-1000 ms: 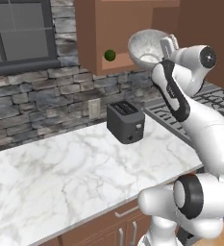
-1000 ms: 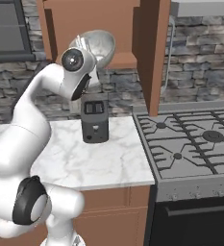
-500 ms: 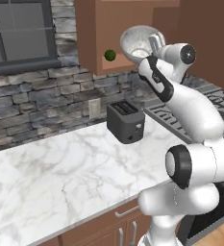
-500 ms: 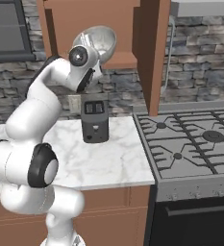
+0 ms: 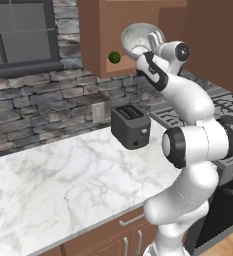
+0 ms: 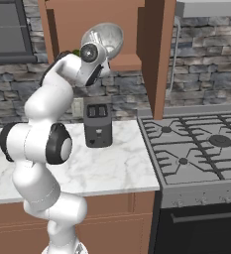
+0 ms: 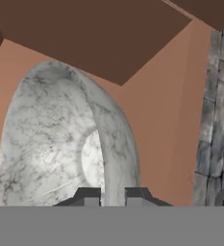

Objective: Pick the mug and place it in the sink. Pick the bowl and place it in the open cabinet and then close the cabinet.

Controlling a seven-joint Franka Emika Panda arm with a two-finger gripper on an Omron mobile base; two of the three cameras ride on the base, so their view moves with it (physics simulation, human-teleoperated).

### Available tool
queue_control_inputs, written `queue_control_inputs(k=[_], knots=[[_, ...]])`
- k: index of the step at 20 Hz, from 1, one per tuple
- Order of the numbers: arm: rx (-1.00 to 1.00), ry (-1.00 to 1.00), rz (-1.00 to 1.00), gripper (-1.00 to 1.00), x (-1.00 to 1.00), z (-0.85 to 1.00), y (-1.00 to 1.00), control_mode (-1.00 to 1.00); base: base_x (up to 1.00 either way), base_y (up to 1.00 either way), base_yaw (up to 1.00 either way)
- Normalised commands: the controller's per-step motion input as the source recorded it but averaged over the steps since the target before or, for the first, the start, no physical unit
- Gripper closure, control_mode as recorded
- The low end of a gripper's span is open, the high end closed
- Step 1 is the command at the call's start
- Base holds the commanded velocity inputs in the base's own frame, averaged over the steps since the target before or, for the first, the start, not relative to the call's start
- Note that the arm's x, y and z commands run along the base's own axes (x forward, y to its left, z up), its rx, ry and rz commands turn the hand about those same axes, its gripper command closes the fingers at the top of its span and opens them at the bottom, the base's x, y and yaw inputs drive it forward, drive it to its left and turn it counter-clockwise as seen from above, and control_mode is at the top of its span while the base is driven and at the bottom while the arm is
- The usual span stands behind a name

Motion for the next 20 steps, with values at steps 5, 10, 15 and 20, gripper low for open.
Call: queue_control_inputs(k=[5, 10, 15, 20], knots=[[0.0, 0.0, 0.0, 1.0, 0.73, 0.0, 0.0, -1.0, 0.0, 0.0, 0.0], [0.0, 0.04, 0.0, 1.0, 0.69, -0.06, 0.0, -1.0, 0.0, 0.0, 0.0], [0.0, 0.17, 0.0, 1.0, 0.64, -0.09, 0.0, -1.0, 0.0, 0.0, 0.0], [0.0, 0.21, 0.0, 1.0, 0.44, -0.22, 0.02, -1.0, 0.0, 0.0, 0.0]])
